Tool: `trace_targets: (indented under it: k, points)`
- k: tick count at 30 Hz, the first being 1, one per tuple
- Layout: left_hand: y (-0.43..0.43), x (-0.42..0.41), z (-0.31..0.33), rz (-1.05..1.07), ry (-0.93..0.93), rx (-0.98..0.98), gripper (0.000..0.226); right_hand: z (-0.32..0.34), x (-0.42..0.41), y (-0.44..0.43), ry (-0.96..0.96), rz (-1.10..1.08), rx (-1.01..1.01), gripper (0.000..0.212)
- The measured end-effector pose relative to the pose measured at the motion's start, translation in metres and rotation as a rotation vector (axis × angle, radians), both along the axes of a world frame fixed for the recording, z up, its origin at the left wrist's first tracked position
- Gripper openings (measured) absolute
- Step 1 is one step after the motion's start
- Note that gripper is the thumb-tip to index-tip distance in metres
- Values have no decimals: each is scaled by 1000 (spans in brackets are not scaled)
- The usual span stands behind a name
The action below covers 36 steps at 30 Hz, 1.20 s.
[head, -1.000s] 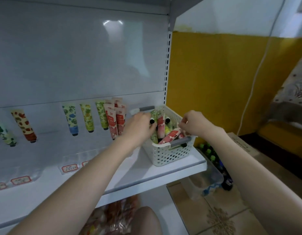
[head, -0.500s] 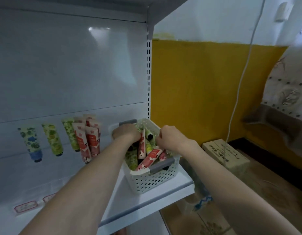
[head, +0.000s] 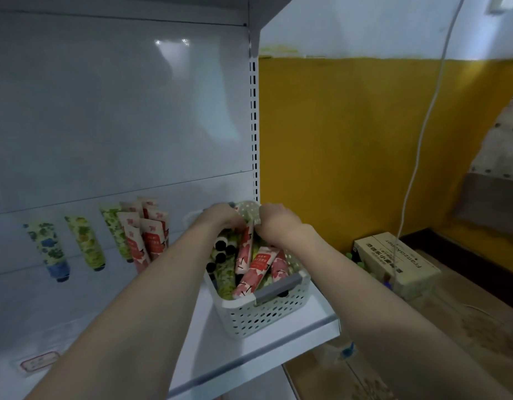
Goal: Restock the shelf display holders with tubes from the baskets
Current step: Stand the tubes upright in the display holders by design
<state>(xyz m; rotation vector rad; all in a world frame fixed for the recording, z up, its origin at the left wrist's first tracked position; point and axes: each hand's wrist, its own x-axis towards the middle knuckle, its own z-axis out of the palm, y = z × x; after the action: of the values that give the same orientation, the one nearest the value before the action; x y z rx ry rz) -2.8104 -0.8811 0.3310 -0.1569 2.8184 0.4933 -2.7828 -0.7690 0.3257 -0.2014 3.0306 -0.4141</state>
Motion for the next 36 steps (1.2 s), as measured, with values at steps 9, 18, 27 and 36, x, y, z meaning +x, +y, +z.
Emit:
trace_targets:
  k: [9, 18, 27, 36]
  points:
    - [-2, -1, -11, 18, 115, 78, 52, -3, -15, -7, -4, -41, -87, 34]
    - [-14, 14, -13, 259, 246, 558, 29, -3, -8, -2, 9, -186, -326, 34]
    - [-14, 47, 11, 184, 601, 803, 21, 16, 29, 13, 175, -263, -1021, 30]
    - [-58, 146, 36, 146, 791, 1180, 10, 41, 97, -30, -331, -91, -1859, 12]
